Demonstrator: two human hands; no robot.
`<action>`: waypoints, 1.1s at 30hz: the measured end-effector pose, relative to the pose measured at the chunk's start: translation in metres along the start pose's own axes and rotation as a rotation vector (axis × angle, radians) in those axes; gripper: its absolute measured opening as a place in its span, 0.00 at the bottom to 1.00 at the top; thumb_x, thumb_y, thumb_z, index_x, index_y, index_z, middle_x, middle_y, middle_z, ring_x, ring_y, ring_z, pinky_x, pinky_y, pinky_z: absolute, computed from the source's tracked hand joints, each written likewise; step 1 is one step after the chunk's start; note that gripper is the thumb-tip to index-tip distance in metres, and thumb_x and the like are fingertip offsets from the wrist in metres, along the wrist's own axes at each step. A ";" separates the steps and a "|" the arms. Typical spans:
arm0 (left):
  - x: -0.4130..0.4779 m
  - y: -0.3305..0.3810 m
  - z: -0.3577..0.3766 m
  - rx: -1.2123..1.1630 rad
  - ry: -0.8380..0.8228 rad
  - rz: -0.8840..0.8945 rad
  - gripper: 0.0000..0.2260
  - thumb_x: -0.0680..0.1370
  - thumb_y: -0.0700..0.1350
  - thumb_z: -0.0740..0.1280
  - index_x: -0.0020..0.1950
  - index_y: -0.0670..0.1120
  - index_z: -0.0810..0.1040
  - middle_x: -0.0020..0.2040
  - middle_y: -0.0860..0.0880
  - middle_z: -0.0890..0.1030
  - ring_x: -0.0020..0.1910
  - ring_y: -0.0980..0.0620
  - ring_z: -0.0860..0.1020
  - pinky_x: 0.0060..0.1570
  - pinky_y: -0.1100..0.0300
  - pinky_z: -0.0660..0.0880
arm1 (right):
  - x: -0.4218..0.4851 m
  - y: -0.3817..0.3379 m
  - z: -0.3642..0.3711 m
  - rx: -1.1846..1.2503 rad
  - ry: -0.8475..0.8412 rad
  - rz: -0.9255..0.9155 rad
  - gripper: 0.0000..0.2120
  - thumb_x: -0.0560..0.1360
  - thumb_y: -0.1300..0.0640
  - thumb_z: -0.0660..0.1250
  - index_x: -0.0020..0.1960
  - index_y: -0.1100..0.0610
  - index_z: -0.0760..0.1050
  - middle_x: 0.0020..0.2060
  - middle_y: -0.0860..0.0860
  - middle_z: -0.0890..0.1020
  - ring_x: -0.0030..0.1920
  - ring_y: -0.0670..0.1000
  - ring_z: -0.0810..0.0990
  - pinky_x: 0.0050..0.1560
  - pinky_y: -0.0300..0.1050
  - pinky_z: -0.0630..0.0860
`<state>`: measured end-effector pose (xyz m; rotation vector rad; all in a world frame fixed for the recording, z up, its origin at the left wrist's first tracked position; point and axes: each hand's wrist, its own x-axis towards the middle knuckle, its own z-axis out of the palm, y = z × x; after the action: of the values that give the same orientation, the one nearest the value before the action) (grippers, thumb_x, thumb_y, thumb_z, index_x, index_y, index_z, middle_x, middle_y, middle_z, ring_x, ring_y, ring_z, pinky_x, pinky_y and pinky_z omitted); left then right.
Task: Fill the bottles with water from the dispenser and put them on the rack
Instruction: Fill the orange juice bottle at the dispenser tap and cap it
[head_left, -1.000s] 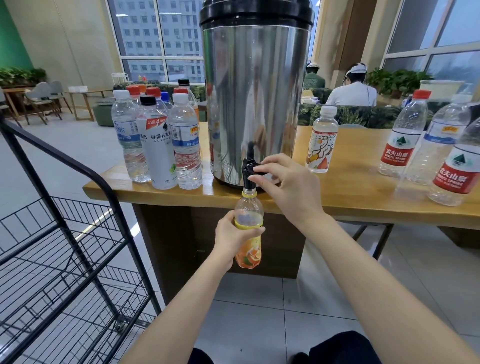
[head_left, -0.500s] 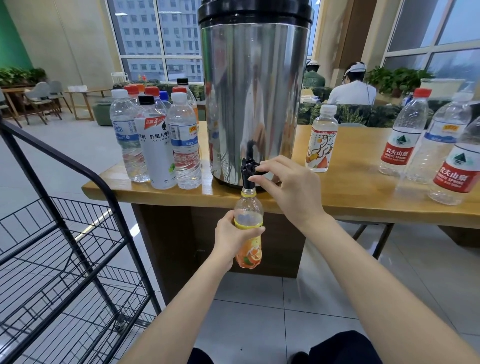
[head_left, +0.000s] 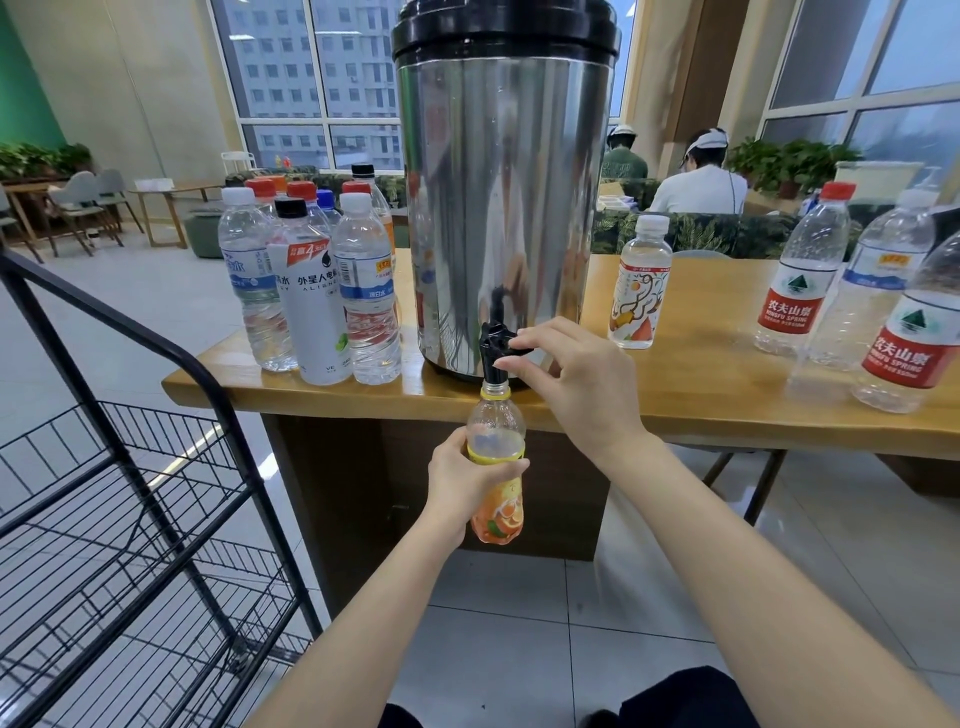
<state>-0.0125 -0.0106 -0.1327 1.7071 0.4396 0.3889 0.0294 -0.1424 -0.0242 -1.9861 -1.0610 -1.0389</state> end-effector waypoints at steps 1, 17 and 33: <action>0.000 0.000 0.000 0.002 0.001 0.001 0.26 0.66 0.46 0.81 0.61 0.49 0.77 0.55 0.51 0.81 0.55 0.52 0.79 0.58 0.50 0.78 | 0.000 0.000 0.000 0.003 -0.001 0.002 0.14 0.74 0.47 0.70 0.50 0.56 0.83 0.44 0.49 0.83 0.35 0.39 0.70 0.32 0.31 0.68; -0.001 0.001 -0.002 0.011 0.008 0.000 0.27 0.65 0.45 0.81 0.61 0.50 0.77 0.55 0.51 0.81 0.56 0.52 0.78 0.58 0.52 0.77 | 0.001 -0.002 -0.001 0.012 -0.020 0.025 0.14 0.74 0.46 0.70 0.50 0.56 0.83 0.45 0.49 0.83 0.37 0.38 0.71 0.34 0.27 0.65; -0.001 0.002 -0.001 0.016 0.010 -0.003 0.25 0.66 0.45 0.81 0.60 0.50 0.77 0.55 0.52 0.81 0.55 0.53 0.78 0.54 0.56 0.76 | 0.001 0.000 0.000 0.021 -0.024 0.025 0.14 0.74 0.47 0.70 0.51 0.57 0.83 0.45 0.49 0.83 0.37 0.38 0.71 0.35 0.27 0.65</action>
<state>-0.0138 -0.0106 -0.1308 1.7208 0.4536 0.3936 0.0294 -0.1419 -0.0235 -1.9947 -1.0535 -0.9891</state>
